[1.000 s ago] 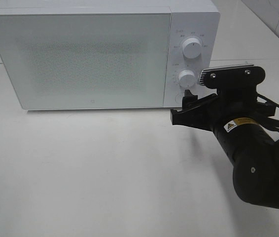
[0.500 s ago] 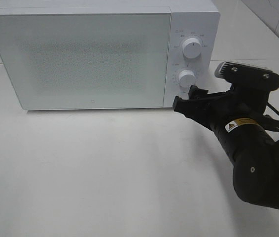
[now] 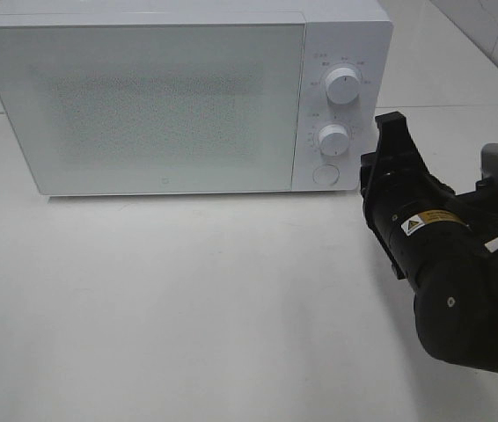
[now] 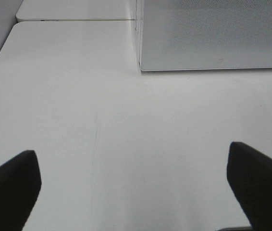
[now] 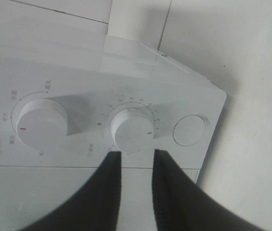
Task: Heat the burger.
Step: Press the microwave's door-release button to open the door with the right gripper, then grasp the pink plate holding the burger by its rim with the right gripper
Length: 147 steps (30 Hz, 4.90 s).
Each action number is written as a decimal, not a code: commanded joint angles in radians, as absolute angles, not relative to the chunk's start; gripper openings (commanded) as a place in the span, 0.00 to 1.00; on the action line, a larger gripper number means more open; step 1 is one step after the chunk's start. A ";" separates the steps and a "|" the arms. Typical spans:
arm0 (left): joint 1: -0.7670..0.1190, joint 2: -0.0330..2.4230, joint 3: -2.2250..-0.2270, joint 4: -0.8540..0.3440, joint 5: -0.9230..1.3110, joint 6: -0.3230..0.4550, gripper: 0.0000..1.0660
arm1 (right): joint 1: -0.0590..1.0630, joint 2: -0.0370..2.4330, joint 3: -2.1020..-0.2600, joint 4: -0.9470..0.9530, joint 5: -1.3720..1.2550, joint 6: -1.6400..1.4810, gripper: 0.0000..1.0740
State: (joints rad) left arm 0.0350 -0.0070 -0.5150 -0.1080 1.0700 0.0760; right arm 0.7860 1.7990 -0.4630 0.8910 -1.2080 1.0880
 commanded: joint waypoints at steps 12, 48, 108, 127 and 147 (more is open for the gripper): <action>0.033 -0.024 -0.515 -0.109 1.070 0.069 0.92 | 0.786 1.795 -0.471 0.884 -1.122 1.306 0.00; 0.033 -0.024 -0.515 -0.109 1.070 0.069 0.92 | 0.616 2.033 -0.715 0.690 -0.946 1.399 0.00; 0.033 -0.023 -0.515 -0.106 1.070 0.069 0.92 | 0.550 2.222 -1.079 0.829 -1.099 1.239 0.00; 0.033 -0.023 -0.515 -0.106 1.070 0.069 0.92 | 0.554 2.160 -0.976 0.826 -0.962 1.245 0.00; 0.033 -0.023 -0.515 -0.106 1.070 0.069 0.92 | 0.551 1.911 -0.764 0.819 -0.606 0.844 0.00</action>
